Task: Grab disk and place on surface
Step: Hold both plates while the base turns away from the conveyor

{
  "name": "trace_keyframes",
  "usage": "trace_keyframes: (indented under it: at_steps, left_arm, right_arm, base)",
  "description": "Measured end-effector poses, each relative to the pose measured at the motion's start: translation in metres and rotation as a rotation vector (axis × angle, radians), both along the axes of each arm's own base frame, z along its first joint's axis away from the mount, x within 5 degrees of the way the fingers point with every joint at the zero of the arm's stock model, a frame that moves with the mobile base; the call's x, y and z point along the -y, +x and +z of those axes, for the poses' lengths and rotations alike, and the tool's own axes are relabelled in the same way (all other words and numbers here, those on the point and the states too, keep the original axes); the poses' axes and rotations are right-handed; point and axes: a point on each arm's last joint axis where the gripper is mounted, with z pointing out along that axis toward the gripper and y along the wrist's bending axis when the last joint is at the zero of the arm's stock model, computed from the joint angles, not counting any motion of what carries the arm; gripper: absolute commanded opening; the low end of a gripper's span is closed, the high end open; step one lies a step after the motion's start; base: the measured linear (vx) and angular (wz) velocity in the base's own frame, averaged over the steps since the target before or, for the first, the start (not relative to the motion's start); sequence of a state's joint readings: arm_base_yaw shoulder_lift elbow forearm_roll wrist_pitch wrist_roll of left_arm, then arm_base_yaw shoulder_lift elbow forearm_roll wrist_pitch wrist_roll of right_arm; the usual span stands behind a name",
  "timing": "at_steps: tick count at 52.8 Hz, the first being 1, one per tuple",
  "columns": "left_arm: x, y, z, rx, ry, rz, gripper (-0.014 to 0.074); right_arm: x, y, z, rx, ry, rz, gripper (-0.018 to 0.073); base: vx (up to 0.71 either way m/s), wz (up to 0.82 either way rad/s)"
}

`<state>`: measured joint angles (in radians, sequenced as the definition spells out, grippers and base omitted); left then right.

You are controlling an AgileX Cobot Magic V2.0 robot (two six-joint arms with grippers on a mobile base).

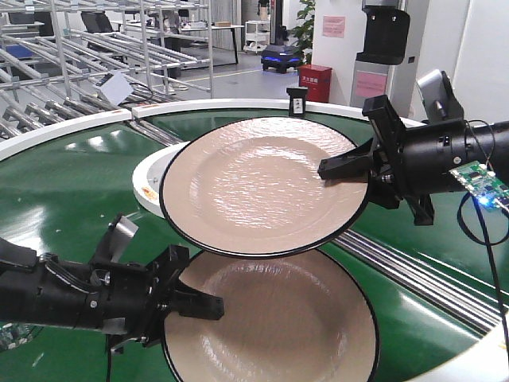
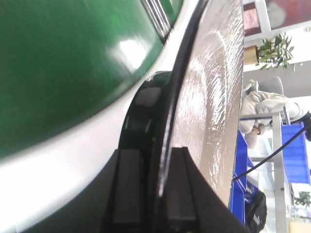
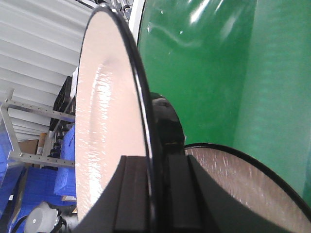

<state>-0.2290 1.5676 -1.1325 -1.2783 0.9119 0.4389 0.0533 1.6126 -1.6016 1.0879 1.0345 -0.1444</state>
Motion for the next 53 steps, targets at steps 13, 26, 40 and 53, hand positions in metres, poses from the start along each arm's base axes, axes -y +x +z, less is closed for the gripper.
trace_keyframes:
  at_steps: [13, 26, 40, 53]
  left_arm:
    - [0.0, -0.0001, 0.0, 0.0, 0.0, -0.001, 0.0]
    - [-0.0001, -0.0001, -0.0002, 0.0, 0.003, -0.002, 0.0]
    - [-0.0001, -0.0001, -0.0002, 0.0, 0.003, -0.002, 0.0001]
    - [-0.0001, -0.0001, -0.0002, 0.0, 0.003, -0.002, 0.0001]
  right_arm:
    - [0.0, 0.0, 0.0, 0.0, 0.0, 0.0, -0.0008]
    - [-0.0001, -0.0003, -0.0001, -0.002, 0.0, 0.003, -0.0008]
    - [-0.0001, -0.0003, -0.0001, -0.002, 0.0, 0.003, -0.0008]
    - [-0.0001, -0.0002, -0.0001, -0.001, 0.0, 0.003, -0.0008]
  base:
    - [-0.26, -0.05]
    - [-0.26, -0.16]
    - [-0.21, -0.41]
    - [-0.13, -0.59]
